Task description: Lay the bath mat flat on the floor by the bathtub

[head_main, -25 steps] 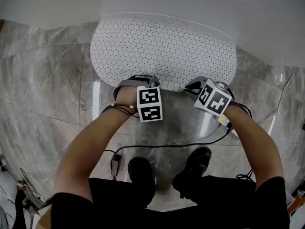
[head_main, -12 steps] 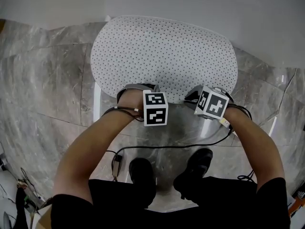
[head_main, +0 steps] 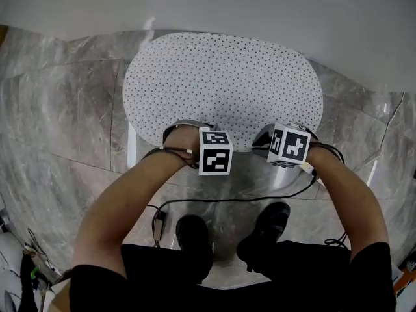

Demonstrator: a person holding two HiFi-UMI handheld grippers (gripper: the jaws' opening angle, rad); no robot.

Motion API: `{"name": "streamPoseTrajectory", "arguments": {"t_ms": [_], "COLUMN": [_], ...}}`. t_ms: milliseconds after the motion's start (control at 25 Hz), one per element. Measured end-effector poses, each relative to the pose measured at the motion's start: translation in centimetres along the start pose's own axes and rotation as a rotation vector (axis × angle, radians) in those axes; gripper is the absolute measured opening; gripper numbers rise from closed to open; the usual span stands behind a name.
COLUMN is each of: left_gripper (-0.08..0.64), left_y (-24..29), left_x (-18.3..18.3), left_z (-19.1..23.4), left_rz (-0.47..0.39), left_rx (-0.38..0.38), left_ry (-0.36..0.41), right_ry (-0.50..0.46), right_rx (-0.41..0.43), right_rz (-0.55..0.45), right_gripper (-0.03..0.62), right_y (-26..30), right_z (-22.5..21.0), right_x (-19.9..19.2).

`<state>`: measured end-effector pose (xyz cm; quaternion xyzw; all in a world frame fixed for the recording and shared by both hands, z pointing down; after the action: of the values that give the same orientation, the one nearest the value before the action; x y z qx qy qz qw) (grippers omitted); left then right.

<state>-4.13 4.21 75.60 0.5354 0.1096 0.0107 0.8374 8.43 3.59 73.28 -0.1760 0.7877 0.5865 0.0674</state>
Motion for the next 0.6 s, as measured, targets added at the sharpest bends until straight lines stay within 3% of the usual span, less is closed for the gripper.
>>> {"name": "streamPoseTrajectory", "arguments": {"t_ms": [160,280,400,480,600], "left_gripper": [0.017,0.054,0.132,0.187,0.198], "left_y": [0.6,0.8,0.6,0.2,-1.1], "left_x": [0.2,0.1,-0.4,-0.8,-1.4], "left_z": [-0.7,-1.0,-1.3,-1.2,-0.2], "left_rz": [0.069,0.063,-0.015,-0.071,-0.168], "left_rx": [0.032,0.035,-0.027,-0.085,-0.142], "left_ry": [0.096,0.128,0.079,0.035,-0.032], "right_ry": [-0.044,-0.106,-0.096,-0.042,0.108], "right_rx": [0.007,0.020,0.062,0.061,-0.033], "right_rz": [0.014,0.032,0.003,-0.061,-0.189], "right_gripper": [0.043,0.075,0.147,0.147,0.147], "right_y": [0.5,0.5,0.1,-0.7,-2.1], "right_z": [0.7,0.8,0.6,-0.5,-3.7], "right_x": [0.3,0.5,0.6,0.5,0.5]}}
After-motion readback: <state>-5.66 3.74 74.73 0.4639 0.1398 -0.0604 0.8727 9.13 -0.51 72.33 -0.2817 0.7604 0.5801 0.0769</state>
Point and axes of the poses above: the fingertips, and each gripper's own axes: y forward along the fingers, z to its left, x out of its top, the point moved 8 cm from there along -y, backward along the fingers, and after that the axes turned 10 degrees about -x, right-handed, at the moved point
